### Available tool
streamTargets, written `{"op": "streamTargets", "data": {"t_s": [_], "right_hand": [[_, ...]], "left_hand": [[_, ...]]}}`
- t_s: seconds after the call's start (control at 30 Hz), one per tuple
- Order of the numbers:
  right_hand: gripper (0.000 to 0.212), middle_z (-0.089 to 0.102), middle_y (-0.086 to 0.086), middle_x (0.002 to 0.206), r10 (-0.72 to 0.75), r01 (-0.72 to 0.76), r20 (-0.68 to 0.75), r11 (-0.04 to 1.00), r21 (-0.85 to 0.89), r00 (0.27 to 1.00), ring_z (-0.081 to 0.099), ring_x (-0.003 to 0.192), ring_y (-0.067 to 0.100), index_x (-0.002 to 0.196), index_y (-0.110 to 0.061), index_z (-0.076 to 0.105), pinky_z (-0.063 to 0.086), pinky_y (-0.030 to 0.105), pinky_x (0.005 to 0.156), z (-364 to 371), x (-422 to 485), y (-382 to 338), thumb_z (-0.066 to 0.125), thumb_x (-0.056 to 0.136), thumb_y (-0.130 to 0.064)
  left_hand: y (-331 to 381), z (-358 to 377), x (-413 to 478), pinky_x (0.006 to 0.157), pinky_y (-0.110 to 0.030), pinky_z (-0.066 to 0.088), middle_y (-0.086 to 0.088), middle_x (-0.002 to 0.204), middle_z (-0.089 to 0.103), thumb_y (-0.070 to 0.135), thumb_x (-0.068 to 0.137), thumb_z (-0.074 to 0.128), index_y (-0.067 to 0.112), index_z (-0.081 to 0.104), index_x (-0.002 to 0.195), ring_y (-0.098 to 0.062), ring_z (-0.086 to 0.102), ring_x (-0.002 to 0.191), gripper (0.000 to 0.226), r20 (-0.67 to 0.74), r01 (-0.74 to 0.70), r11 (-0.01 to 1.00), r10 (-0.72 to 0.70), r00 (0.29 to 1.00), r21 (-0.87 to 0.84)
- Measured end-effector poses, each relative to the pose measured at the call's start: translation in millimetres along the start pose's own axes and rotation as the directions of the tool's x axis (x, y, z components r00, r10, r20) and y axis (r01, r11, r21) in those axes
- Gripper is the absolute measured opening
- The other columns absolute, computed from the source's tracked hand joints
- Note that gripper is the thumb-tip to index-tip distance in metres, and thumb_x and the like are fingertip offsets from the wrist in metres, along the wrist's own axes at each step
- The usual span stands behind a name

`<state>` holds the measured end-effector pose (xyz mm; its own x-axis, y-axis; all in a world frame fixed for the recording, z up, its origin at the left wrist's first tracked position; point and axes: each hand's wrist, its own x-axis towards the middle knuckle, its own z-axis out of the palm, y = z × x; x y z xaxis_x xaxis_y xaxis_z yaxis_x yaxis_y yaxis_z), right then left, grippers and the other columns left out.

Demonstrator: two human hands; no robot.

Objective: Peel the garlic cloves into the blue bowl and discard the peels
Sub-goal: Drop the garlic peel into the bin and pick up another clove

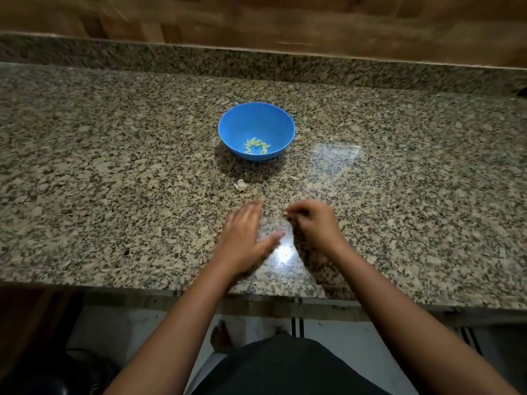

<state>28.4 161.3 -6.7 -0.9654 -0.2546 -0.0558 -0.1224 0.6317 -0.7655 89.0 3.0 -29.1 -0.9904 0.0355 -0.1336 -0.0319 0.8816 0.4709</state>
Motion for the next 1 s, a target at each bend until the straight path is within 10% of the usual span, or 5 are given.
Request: {"op": "streamTargets", "data": {"t_s": [0.17,0.43,0.67,0.83,1.0], "right_hand": [[0.011,0.070,0.000,0.087,0.327,-0.256,-0.069,0.840,0.479,0.942,0.066,0.075,0.007,0.092,-0.007,0.070,0.050,0.014,0.061,-26.8,7.8,5.4,0.062,0.085,-0.002],[0.015,0.069,0.005,0.091,0.384,-0.268,-0.108,0.792,0.548,0.917,0.065,0.085,0.011,0.090,-0.007,0.070,0.049,0.011,0.068,-36.5,6.5,21.1,0.065,0.081,0.005],[0.014,0.069,0.004,0.088,0.389,-0.310,-0.026,0.771,0.556,0.921,0.063,0.076,0.009,0.091,-0.006,0.070,0.048,0.011,0.059,-32.7,-8.2,19.7,0.064,0.082,0.003],[0.012,0.069,0.008,0.080,0.361,-0.347,0.093,0.745,0.569,0.928,0.064,0.076,0.017,0.089,-0.004,0.070,0.054,0.024,0.073,-18.3,-10.8,-2.4,0.064,0.082,0.004],[0.009,0.064,0.010,0.075,0.298,-0.433,0.314,0.651,0.624,0.901,0.059,0.068,0.016,0.089,0.003,0.066,0.052,0.022,0.070,23.1,-11.4,-55.1,0.061,0.083,0.008]], "left_hand": [[20.5,17.5,19.4,0.111,-0.037,-0.017,-0.003,0.151,-0.027,0.079,0.079,0.008,0.014,-0.024,0.143,-0.018,-0.023,0.141,0.096,0.059,-0.050,0.956,0.035,0.998,0.290],[42.0,28.9,42.8,0.099,-0.042,0.041,-0.009,0.127,0.058,0.023,0.094,0.055,0.008,0.059,0.126,-0.025,0.047,0.120,0.035,-0.195,-0.378,0.926,0.365,0.910,-0.029],[47.7,26.5,31.7,0.083,-0.026,0.043,-0.011,0.100,0.063,0.005,0.089,0.058,0.002,0.067,0.107,-0.020,0.052,0.096,0.020,-0.296,-0.303,0.945,0.256,0.920,-0.124],[43.3,12.3,14.6,0.072,-0.008,0.045,0.003,0.096,0.066,0.009,0.087,0.063,0.012,0.067,0.108,-0.007,0.059,0.085,0.022,-0.337,0.000,0.892,-0.172,0.926,-0.453],[6.8,-24.0,-25.6,0.071,-0.018,0.054,0.004,0.080,0.067,0.004,0.082,0.068,0.010,0.069,0.100,-0.007,0.063,0.075,0.019,-0.287,0.049,0.515,-0.553,0.782,-0.856]]}}
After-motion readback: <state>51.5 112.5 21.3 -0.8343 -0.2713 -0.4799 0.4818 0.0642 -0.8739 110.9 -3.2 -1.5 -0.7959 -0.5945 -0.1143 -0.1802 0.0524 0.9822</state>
